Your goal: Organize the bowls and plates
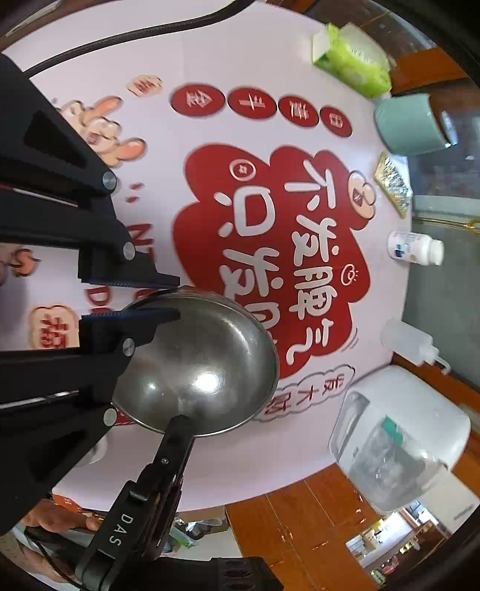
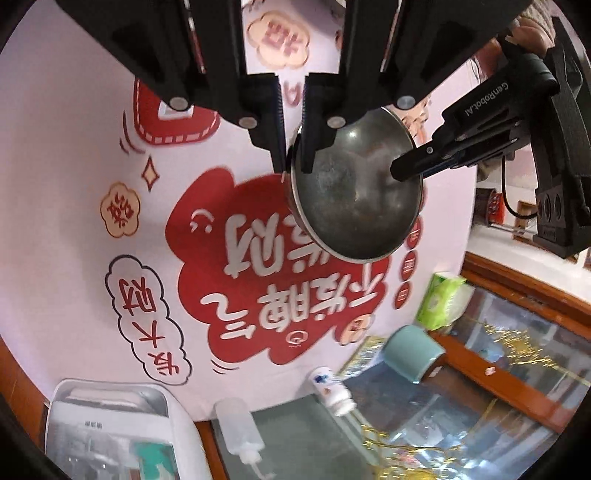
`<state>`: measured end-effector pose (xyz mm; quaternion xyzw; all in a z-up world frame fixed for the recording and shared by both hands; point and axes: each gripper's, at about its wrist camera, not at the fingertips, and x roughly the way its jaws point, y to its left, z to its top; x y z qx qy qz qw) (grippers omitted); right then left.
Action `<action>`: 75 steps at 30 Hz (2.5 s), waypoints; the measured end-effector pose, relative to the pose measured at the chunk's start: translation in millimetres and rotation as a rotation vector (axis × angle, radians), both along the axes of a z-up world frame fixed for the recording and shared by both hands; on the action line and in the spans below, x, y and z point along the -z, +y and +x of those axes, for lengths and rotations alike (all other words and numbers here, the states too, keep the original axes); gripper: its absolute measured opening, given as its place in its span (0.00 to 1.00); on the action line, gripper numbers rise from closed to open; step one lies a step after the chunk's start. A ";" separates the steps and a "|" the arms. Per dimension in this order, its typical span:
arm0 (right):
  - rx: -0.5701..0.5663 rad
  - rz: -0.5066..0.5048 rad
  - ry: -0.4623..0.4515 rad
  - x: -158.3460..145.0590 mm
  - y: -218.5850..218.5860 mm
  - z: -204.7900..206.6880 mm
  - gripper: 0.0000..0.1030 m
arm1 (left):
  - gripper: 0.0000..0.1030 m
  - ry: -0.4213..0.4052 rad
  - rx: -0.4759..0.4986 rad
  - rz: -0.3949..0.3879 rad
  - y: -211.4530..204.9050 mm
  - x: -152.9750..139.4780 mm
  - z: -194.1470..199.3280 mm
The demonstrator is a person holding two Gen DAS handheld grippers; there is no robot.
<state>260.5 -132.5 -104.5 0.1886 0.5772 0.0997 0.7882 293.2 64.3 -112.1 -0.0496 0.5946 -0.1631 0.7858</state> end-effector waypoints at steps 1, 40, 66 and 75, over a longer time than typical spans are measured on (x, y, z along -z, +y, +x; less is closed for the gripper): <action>-0.007 0.002 -0.010 -6.1 2.3 -7.3 0.07 | 0.08 -0.007 0.001 -0.001 2.9 -7.5 -8.5; -0.301 -0.061 0.044 31.0 105.6 -230.3 0.08 | 0.09 0.061 -0.153 0.075 80.1 44.7 -296.7; -0.335 -0.126 0.060 40.8 112.6 -232.3 0.14 | 0.32 0.031 -0.182 0.092 91.5 36.2 -294.4; -0.335 -0.135 0.028 36.5 109.2 -241.3 0.14 | 0.37 -0.015 -0.217 0.103 98.1 21.1 -300.8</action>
